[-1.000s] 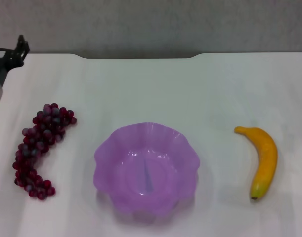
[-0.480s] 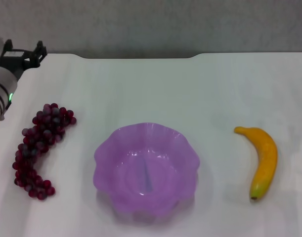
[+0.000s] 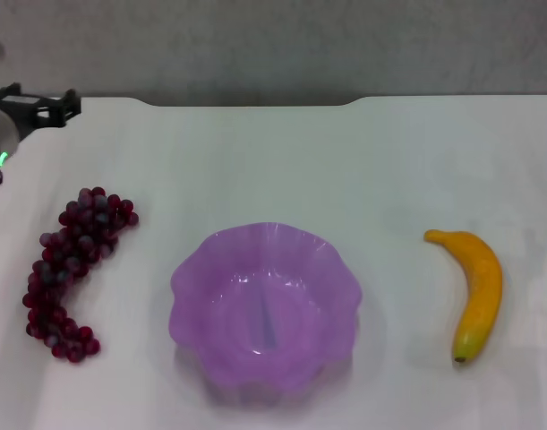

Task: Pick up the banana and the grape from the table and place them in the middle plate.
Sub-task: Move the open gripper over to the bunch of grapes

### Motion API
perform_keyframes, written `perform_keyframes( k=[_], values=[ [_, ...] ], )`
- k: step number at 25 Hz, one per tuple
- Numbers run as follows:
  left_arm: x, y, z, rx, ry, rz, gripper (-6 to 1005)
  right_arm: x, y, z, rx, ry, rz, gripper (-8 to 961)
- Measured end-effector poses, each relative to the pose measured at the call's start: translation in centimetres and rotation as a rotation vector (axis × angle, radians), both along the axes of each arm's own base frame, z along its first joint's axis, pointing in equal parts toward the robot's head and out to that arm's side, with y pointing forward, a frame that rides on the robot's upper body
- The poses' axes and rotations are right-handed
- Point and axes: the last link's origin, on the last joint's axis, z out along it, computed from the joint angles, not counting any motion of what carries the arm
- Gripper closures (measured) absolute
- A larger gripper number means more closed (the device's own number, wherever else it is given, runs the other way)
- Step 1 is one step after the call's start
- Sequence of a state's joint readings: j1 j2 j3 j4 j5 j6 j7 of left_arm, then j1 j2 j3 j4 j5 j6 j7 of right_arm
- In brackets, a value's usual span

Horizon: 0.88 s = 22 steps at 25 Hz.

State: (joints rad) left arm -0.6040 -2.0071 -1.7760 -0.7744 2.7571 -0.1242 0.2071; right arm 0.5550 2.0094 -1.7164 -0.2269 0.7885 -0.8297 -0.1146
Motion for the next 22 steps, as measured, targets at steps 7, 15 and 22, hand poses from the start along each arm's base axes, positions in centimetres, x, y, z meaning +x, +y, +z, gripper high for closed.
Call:
perform_keyframes(
  k=[7,15,22],
  values=[
    [0.8,-0.5,0.2,-0.122,0.023,0.062,207,0.2,-0.2,0.0,0.001,0.0,-0.005,44],
    [0.8,-2.0,-1.1,-0.337,0.074,0.147,212,0.2,-0.2,0.0,0.001,0.0,-0.006,44],
    [-1.1,-2.7,-2.3,-0.41,0.099,0.212,216,0.1,-0.1,0.0,0.001,0.0,-0.001,44]
  ],
)
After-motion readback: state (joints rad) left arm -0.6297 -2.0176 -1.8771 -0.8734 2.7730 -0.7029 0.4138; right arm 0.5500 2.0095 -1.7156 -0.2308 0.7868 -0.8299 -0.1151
